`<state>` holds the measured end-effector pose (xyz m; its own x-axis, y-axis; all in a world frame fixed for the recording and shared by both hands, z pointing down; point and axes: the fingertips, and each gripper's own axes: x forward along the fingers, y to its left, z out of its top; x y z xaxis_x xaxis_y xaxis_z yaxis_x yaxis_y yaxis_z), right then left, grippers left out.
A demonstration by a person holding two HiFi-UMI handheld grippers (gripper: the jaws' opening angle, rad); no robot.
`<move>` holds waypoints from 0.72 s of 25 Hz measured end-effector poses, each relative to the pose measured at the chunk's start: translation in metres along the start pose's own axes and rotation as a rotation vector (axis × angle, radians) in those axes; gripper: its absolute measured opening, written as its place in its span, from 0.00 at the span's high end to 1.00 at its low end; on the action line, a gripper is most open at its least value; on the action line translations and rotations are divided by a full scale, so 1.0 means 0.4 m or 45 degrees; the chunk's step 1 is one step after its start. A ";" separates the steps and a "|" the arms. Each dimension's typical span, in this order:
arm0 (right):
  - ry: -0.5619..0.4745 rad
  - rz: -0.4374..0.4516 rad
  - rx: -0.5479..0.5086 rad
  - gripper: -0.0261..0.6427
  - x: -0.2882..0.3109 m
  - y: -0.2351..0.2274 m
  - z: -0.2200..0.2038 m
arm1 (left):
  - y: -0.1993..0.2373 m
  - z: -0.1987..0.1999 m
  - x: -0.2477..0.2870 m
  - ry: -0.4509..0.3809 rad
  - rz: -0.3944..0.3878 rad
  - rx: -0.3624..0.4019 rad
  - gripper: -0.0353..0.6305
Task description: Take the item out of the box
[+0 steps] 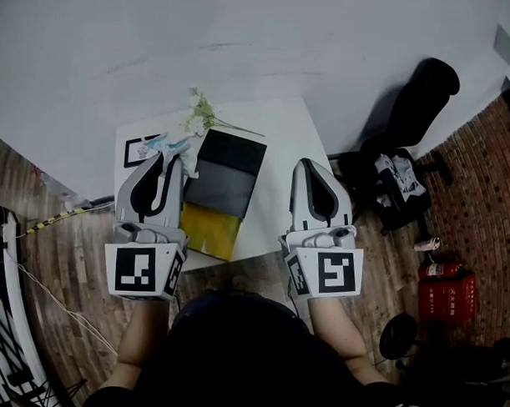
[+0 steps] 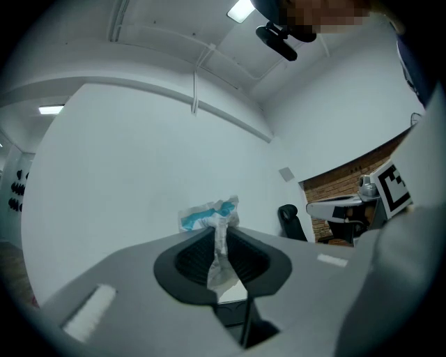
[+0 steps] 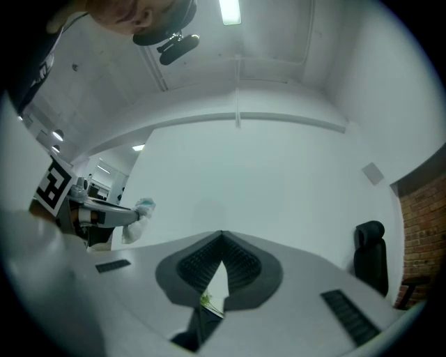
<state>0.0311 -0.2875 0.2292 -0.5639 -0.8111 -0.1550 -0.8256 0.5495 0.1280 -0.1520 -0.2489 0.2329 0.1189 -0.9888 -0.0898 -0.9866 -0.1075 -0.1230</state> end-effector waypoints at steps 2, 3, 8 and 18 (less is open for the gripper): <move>-0.007 0.011 0.001 0.94 -0.003 -0.004 0.007 | -0.006 0.007 -0.002 -0.004 0.009 0.000 0.85; -0.010 0.017 0.003 0.94 -0.006 -0.005 0.008 | -0.012 0.008 -0.005 -0.005 0.012 0.000 0.85; -0.022 0.045 0.016 0.94 -0.031 -0.007 0.003 | -0.044 0.012 -0.024 -0.010 0.030 0.015 0.85; -0.032 0.068 0.057 0.94 -0.073 -0.005 -0.020 | -0.075 0.025 -0.048 -0.032 0.045 0.063 0.85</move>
<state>0.0493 -0.2663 0.2413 -0.6073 -0.7752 -0.1737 -0.7938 0.6010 0.0929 -0.1235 -0.2255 0.2285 0.0878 -0.9889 -0.1199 -0.9836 -0.0670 -0.1677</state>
